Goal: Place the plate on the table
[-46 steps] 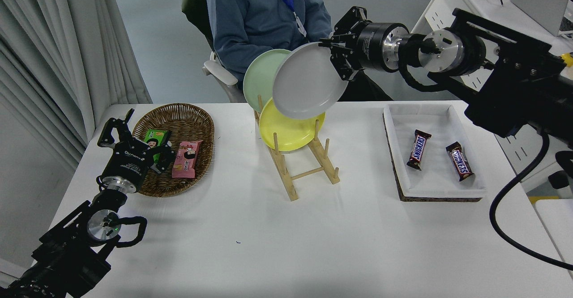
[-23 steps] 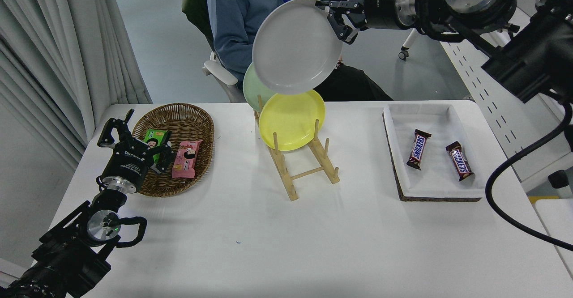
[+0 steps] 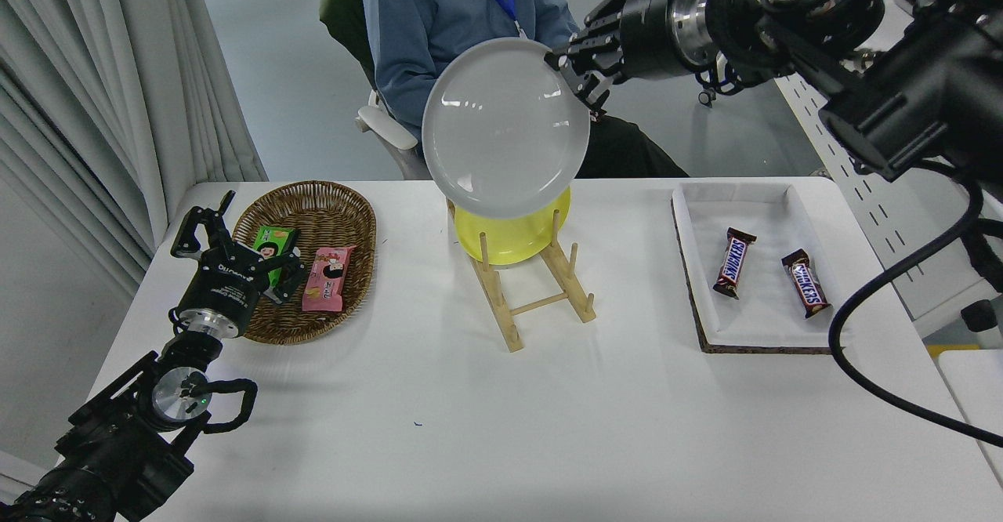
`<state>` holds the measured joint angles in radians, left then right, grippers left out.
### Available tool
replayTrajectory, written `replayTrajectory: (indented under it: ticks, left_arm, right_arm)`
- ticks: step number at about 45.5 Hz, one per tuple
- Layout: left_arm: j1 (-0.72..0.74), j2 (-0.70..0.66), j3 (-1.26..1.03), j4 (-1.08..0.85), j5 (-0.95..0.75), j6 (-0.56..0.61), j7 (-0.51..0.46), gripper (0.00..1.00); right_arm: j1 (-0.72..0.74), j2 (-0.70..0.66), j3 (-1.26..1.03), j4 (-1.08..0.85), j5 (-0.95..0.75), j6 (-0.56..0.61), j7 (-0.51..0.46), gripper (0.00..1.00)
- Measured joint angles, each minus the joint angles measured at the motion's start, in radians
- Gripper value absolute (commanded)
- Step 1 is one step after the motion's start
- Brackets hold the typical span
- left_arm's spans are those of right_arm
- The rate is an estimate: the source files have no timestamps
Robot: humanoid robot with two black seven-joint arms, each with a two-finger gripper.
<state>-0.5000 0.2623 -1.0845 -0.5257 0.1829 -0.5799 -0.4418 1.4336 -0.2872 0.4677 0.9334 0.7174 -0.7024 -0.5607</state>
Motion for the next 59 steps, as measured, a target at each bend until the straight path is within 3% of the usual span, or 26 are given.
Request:
replayTrajectory:
  ticks: [24,59]
  left_arm:
    - [0.000,0.000,0.000,0.001,0.000,0.000,0.000,1.00]
    - [0.000,0.000,0.000,0.000,0.000,0.000,0.000,1.00]
  right_arm:
    - [-0.230,0.038,-0.052,0.090,0.099,-0.076,0.011,0.00]
    - [-0.472,0.216,-0.049,-0.134,0.152,-0.083,0.012,0.00]
